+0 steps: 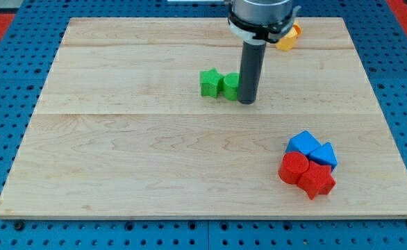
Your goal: Move green circle near green star
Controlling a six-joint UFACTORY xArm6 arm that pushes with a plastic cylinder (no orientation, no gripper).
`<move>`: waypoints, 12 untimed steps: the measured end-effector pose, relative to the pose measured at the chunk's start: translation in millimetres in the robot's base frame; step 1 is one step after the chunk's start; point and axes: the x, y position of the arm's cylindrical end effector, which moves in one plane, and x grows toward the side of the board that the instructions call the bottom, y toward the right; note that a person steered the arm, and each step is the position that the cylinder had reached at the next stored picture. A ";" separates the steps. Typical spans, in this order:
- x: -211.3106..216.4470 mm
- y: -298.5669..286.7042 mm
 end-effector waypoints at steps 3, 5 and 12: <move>-66.9 -68.6; -44.9 -89.1; -100.2 -349.4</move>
